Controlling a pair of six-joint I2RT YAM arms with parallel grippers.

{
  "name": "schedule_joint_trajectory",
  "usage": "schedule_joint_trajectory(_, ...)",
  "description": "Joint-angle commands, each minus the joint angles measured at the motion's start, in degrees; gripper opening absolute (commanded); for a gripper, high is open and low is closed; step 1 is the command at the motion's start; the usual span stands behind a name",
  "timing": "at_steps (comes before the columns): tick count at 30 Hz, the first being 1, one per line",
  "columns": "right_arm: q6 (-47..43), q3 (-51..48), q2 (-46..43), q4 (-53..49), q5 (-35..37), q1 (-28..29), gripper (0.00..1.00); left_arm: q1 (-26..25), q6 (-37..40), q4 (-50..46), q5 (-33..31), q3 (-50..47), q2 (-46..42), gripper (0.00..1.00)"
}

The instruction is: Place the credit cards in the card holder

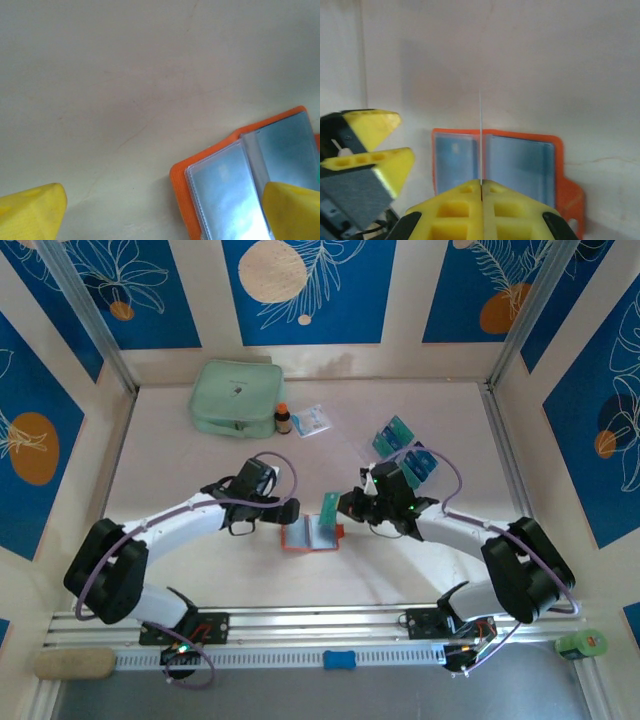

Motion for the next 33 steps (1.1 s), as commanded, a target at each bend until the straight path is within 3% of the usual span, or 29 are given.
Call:
schedule_joint_trajectory(1,3.0,-1.6,1.7,8.5,-0.6,1.4,0.00,-1.4,1.2,-1.4,-2.2,-0.6,1.4,1.00)
schedule_joint_trajectory(33,5.0,-5.2,10.9,21.7,-2.5,4.1,0.00,-4.4,2.3,-4.6,-12.4,-4.3,4.2,1.00)
